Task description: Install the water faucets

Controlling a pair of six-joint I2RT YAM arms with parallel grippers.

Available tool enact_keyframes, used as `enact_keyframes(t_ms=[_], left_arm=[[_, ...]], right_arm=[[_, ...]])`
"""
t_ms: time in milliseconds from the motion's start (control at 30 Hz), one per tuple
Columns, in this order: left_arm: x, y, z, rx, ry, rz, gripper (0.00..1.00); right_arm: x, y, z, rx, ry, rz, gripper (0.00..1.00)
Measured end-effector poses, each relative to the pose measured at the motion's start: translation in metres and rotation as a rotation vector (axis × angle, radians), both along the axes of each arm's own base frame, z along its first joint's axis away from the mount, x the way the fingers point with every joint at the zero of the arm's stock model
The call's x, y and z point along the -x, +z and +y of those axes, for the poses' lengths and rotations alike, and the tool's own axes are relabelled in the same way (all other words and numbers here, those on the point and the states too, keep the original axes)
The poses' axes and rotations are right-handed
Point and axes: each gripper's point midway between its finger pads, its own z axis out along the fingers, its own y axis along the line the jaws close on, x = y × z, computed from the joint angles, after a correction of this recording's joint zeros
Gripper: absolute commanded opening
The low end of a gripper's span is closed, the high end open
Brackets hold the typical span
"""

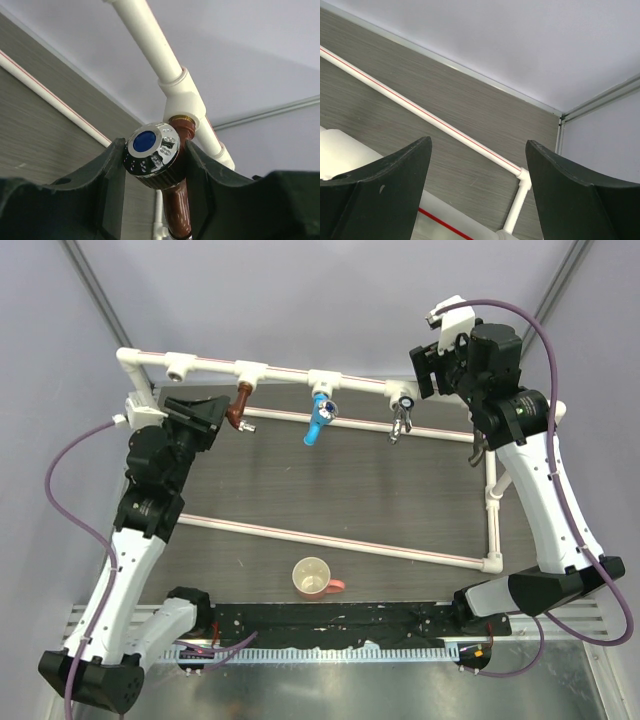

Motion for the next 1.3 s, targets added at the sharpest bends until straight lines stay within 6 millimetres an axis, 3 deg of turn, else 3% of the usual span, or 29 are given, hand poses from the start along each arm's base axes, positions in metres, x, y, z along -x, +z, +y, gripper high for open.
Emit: enact_keyframes(t_ms=[433,667,800,933,1033,1067,1100,1167,1267,1300], left_arm=[[0.004,0.021,-0.021,-0.886,0.097,-0.045,0.03],[0.011,0.020,-0.042,-1.411,0.162,-0.005,0.04],[0.016,0.018,-0.052,-1.621,0.191,0.030,0.09],[0.019,0.019,-0.058,-1.683,0.180,0.020,0.28],[0.023,0.024,-0.061,-1.671,0.162,-0.011,0.52],[0.023,0.025,-0.064,-1.658,0.141,-0.037,0.69],[0.025,0.027,-0.067,-1.645,0.125,-0.058,0.76],[0.031,0.023,-0.092,-1.590,0.024,-0.148,0.92],[0.045,0.015,-0.125,-1.509,-0.117,-0.258,1.00],[0.048,0.014,-0.126,-1.491,-0.129,-0.267,1.00]], right_arm=[[-0.001,0.001,-0.003,0.010,-0.014,-0.004,0.82],[0.000,-0.001,-0.004,0.015,-0.017,0.001,0.83],[0.001,-0.001,-0.005,0.020,-0.019,0.004,0.83],[0.001,-0.001,-0.005,0.020,-0.019,0.004,0.83],[0.001,-0.001,-0.005,0.020,-0.019,0.005,0.83],[0.001,-0.001,-0.005,0.019,-0.018,0.004,0.83],[0.001,-0.001,-0.005,0.019,-0.018,0.004,0.83],[0.001,0.000,-0.003,0.013,-0.013,0.002,0.83],[0.000,-0.001,-0.003,0.014,-0.009,0.002,0.83],[0.000,-0.001,-0.003,0.014,-0.012,0.004,0.83]])
